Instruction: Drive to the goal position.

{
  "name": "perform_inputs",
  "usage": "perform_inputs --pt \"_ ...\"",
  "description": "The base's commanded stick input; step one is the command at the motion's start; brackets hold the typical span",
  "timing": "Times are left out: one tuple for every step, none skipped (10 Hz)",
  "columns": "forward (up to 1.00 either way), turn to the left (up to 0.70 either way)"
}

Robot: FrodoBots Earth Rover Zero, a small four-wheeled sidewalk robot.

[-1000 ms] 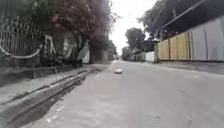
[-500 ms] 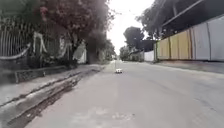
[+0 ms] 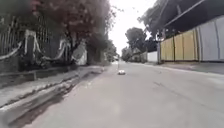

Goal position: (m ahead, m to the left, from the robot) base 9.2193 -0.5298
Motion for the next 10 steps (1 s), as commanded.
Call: perform_inputs --pt "1.00 0.00" --pt "1.00 0.00" --pt "1.00 -0.18" --pt "1.00 -0.30" --pt "1.00 -0.08" --pt "1.00 -0.09" --pt "1.00 -0.28" --pt "1.00 -0.27" --pt "1.00 -0.01" --pt "1.00 -0.13"
